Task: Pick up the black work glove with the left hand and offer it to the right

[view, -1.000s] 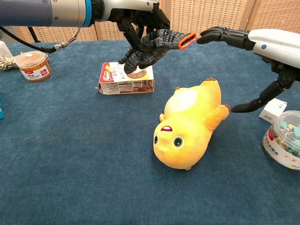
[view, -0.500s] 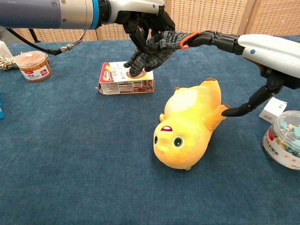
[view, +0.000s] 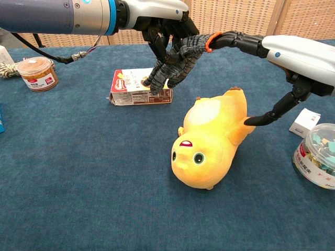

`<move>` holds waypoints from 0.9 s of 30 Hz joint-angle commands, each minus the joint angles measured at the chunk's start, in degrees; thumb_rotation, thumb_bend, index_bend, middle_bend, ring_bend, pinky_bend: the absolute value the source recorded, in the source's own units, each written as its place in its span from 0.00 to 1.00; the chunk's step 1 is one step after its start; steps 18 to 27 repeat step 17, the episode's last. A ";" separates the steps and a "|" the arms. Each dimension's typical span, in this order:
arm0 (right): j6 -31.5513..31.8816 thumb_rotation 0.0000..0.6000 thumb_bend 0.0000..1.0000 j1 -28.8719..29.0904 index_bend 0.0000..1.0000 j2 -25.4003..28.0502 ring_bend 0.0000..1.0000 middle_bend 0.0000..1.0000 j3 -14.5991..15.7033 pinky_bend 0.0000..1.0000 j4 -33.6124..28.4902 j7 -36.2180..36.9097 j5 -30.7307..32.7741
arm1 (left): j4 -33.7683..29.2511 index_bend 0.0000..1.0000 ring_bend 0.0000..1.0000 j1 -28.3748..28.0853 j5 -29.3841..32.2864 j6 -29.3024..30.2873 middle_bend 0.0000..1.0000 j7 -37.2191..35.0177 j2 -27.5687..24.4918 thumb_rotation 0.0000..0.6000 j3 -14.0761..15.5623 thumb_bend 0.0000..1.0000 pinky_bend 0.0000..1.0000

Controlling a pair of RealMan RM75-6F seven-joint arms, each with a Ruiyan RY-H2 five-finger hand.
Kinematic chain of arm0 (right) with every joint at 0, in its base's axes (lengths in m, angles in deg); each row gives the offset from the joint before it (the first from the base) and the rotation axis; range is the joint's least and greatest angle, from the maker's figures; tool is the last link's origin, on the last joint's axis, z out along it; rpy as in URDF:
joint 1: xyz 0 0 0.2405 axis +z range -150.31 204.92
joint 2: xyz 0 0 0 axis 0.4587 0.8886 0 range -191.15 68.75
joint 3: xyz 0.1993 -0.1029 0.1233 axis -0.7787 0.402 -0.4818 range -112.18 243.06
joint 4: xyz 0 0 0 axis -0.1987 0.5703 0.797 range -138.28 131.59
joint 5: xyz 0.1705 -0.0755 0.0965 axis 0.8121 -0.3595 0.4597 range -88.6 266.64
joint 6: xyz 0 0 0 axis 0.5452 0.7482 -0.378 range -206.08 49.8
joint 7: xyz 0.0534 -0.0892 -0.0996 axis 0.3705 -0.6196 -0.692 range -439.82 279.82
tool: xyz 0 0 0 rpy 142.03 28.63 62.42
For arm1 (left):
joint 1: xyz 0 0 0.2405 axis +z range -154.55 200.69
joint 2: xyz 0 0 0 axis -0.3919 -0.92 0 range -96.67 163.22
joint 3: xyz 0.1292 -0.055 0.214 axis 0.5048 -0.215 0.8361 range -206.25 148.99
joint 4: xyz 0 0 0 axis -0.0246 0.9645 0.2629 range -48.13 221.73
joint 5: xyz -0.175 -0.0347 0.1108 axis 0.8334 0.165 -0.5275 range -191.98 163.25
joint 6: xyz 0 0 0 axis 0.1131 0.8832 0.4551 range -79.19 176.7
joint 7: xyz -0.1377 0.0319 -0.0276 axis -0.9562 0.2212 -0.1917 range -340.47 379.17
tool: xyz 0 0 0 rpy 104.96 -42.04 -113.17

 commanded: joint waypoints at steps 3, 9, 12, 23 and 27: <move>0.76 1.00 0.00 -0.28 0.03 0.34 0.00 0.00 -0.02 0.00 -0.45 -0.22 -0.18 | -0.12 0.54 0.49 -0.42 2.51 -0.09 0.51 2.73 -0.67 1.00 0.58 0.48 0.57; 0.22 1.00 0.00 -0.07 0.04 -0.32 0.00 0.00 0.30 0.00 -0.24 -0.66 -0.09 | -0.60 0.54 0.49 -0.80 3.96 0.14 0.51 3.89 -0.26 1.00 0.52 0.48 0.57; 0.26 1.00 0.00 0.00 0.04 -0.56 0.00 0.00 0.22 0.00 -0.16 -0.76 -0.03 | -0.81 0.54 0.49 -1.02 4.41 0.25 0.51 4.50 -0.13 1.00 0.54 0.48 0.57; 0.52 1.00 0.00 -0.06 0.04 -0.55 0.00 0.00 0.12 0.00 -0.21 -0.90 0.11 | -0.86 0.54 0.49 -1.30 5.34 0.42 0.51 5.37 -0.04 1.00 0.57 0.48 0.57; 0.52 1.00 0.00 -0.06 0.04 -0.55 0.00 0.00 0.12 0.00 -0.21 -0.90 0.11 | -0.86 0.54 0.49 -1.30 5.34 0.42 0.51 5.37 -0.04 1.00 0.57 0.48 0.57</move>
